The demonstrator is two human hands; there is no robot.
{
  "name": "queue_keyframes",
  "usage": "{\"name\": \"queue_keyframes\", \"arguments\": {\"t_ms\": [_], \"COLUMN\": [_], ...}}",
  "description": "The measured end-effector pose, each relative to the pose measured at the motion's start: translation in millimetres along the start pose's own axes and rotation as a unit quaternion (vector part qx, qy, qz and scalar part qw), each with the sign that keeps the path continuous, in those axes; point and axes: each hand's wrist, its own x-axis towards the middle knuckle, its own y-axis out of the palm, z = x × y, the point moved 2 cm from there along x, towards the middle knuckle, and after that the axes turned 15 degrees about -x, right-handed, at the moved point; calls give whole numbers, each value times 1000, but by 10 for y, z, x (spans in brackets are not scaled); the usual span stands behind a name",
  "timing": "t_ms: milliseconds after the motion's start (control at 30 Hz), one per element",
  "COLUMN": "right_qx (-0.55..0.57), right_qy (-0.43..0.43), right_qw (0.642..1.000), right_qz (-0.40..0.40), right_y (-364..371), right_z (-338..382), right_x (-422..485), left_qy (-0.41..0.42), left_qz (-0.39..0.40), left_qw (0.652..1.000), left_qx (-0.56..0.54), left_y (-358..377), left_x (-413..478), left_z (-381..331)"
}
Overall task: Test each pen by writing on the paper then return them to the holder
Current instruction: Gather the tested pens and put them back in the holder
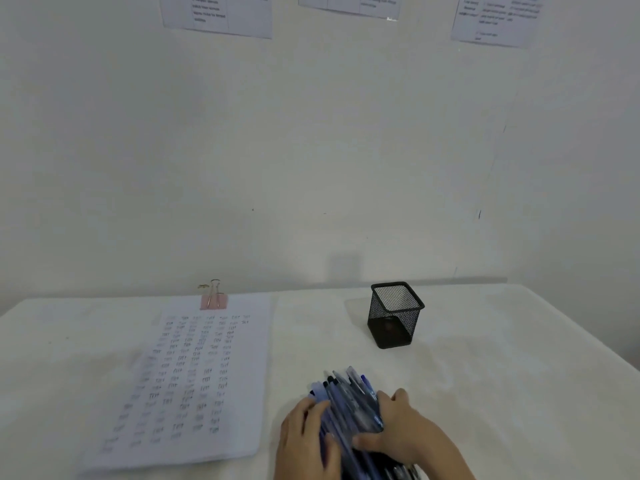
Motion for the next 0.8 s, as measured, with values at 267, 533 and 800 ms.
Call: {"name": "queue_keyframes", "arguments": {"t_ms": [267,533,800], "right_qx": [-1,28,15], "right_qy": [37,33,48], "right_qw": [998,996,997], "right_qz": [-41,-82,-66], "right_y": [31,77,36], "right_z": [104,21,76], "right_x": [35,51,67], "left_qy": [-33,-110,-132], "left_qz": [-32,-23,-8], "left_qw": [998,985,982], "left_qx": [-43,-127,-132], "left_y": [4,-40,-53], "left_x": [-9,-12,19], "left_z": [132,80,105]}}
